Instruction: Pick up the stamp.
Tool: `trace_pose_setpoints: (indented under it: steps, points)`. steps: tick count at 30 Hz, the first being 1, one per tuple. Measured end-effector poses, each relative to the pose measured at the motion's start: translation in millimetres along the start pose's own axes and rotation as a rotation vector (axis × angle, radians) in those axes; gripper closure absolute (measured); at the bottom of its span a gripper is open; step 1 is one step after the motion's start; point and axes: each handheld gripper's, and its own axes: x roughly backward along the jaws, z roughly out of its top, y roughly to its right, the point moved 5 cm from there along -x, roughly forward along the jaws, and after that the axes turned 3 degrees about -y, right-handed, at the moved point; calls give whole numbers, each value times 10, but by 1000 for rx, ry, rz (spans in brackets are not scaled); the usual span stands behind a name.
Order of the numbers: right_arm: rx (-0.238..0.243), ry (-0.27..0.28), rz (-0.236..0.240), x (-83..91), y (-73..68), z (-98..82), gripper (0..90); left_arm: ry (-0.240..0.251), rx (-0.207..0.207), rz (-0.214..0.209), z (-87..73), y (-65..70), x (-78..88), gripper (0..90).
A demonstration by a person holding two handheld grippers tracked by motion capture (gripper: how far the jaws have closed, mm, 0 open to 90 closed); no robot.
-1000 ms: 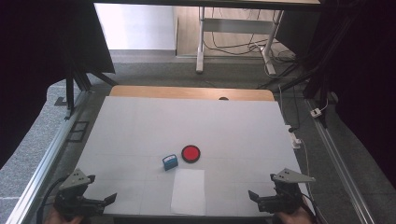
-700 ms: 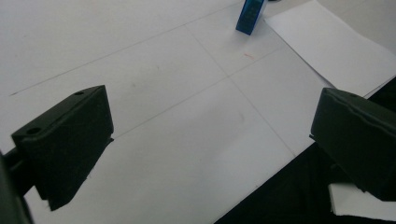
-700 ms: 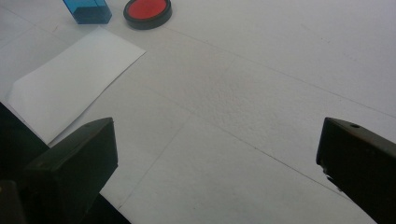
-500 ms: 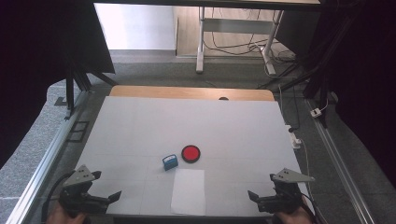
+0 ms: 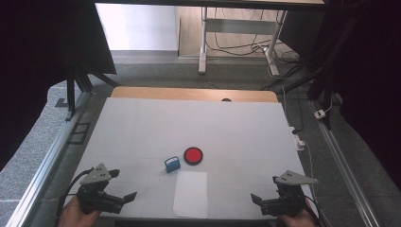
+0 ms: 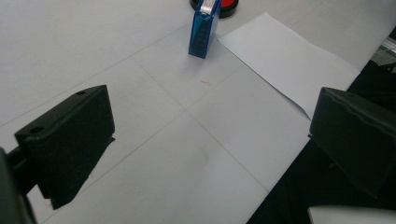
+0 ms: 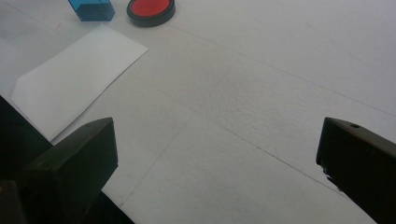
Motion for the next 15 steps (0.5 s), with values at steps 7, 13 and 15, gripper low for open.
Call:
trace_pose_setpoints:
  steps: [7,13,15]
  points:
    - [3,0,3,-3,-2,1,0,-21,-31,-16,72,26,-168,0]
    - [4,-5,1,-2,-1,1,0,-30,-57,-43,141,28,-289,0]
    - [5,-6,1,-3,-5,1,0,-32,-55,-57,166,35,-324,0]
